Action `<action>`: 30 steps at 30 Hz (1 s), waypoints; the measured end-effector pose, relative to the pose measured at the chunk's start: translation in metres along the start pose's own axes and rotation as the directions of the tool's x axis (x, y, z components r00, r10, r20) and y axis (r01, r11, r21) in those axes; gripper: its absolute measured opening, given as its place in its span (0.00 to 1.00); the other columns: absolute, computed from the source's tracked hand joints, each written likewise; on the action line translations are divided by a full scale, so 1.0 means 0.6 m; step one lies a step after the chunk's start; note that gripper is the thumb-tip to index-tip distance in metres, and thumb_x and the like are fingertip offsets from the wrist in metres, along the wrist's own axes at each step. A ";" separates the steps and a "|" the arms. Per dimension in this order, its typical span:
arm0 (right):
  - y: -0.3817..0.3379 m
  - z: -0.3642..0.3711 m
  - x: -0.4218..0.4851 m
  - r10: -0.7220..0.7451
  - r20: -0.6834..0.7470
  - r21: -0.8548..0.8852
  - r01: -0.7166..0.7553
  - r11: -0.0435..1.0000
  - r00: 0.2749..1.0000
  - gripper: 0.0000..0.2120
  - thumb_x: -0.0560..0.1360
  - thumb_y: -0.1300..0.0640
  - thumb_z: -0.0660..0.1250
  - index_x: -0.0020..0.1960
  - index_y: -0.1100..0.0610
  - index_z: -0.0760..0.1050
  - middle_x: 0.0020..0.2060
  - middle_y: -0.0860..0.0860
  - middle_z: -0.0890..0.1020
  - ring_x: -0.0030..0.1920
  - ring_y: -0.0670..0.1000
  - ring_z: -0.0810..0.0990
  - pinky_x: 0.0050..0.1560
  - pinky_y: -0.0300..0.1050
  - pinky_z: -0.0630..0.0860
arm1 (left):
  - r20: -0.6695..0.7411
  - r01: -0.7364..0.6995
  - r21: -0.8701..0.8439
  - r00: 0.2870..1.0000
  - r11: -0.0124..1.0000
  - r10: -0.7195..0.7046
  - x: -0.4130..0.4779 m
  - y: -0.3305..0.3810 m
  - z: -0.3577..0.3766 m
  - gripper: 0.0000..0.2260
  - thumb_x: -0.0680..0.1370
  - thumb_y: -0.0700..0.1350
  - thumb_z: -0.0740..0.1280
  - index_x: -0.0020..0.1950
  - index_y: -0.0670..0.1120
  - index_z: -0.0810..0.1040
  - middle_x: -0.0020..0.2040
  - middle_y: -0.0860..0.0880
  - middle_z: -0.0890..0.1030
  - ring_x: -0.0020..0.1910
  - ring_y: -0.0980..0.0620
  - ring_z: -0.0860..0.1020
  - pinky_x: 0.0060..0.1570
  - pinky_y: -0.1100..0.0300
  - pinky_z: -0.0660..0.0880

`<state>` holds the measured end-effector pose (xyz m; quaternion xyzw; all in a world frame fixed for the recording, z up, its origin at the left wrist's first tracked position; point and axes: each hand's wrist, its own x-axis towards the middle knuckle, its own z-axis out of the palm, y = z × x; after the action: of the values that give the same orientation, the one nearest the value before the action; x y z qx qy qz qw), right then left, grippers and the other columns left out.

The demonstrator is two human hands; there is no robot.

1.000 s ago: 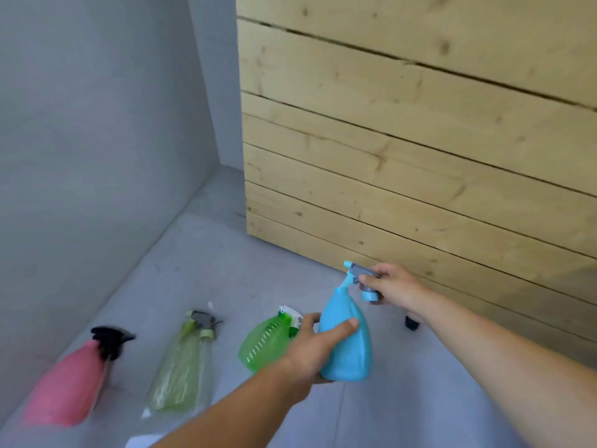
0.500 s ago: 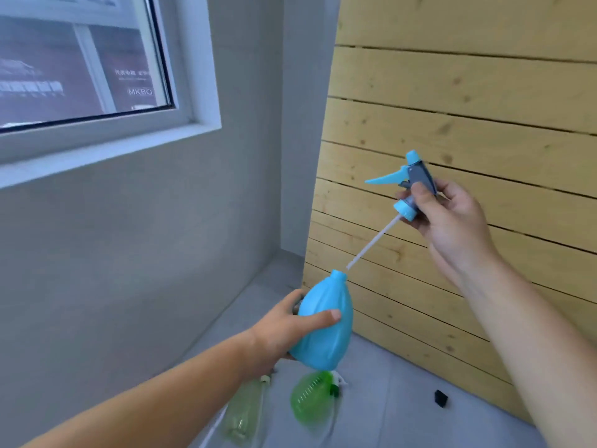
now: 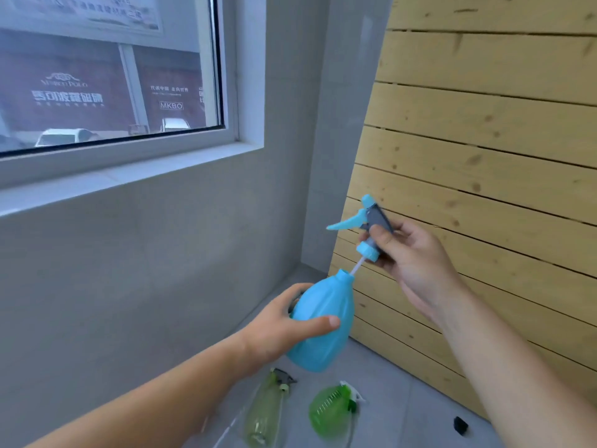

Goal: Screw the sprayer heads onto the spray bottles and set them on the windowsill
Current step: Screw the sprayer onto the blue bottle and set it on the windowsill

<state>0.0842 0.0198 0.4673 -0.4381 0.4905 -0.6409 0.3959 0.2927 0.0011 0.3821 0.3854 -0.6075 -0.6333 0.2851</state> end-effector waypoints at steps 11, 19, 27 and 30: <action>0.064 -0.011 -0.009 0.101 0.320 -0.043 -0.092 0.995 0.942 0.15 0.74 0.66 0.69 0.59 0.60 0.73 0.47 0.52 0.86 0.56 0.54 0.83 0.56 0.51 0.79 | 0.111 0.031 -0.059 0.994 0.998 -0.024 0.010 0.006 -0.021 0.27 0.67 0.58 0.77 0.65 0.55 0.81 0.60 0.43 0.86 0.53 0.47 0.85 0.57 0.46 0.80; 0.069 -0.041 -0.005 0.197 0.469 -0.131 -0.153 0.980 0.861 0.15 0.73 0.65 0.68 0.59 0.62 0.75 0.53 0.55 0.82 0.54 0.53 0.81 0.56 0.49 0.79 | 0.246 0.120 -0.069 0.964 0.990 -0.100 0.003 0.012 -0.028 0.19 0.71 0.57 0.74 0.62 0.59 0.83 0.64 0.40 0.83 0.55 0.45 0.84 0.66 0.38 0.75; 0.085 -0.037 -0.011 0.237 0.243 -0.125 -0.212 0.969 0.941 0.13 0.75 0.65 0.71 0.59 0.59 0.78 0.50 0.52 0.83 0.48 0.49 0.85 0.48 0.50 0.81 | 0.101 0.036 0.082 0.994 0.996 -0.044 0.009 0.006 0.004 0.26 0.70 0.56 0.75 0.68 0.59 0.76 0.60 0.50 0.86 0.57 0.50 0.86 0.60 0.49 0.82; 0.091 -0.032 -0.010 0.270 0.149 -0.017 -0.271 0.963 0.951 0.09 0.74 0.62 0.71 0.55 0.59 0.81 0.45 0.53 0.85 0.44 0.51 0.85 0.46 0.51 0.81 | 0.110 0.038 0.112 0.993 0.993 -0.051 0.014 0.008 0.011 0.29 0.69 0.52 0.74 0.70 0.58 0.72 0.60 0.50 0.84 0.58 0.50 0.85 0.56 0.56 0.83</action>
<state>0.0719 0.0198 0.4103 -0.4131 0.5134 -0.5468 0.5165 0.2820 -0.0029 0.3852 0.3776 -0.6477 -0.6260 0.2145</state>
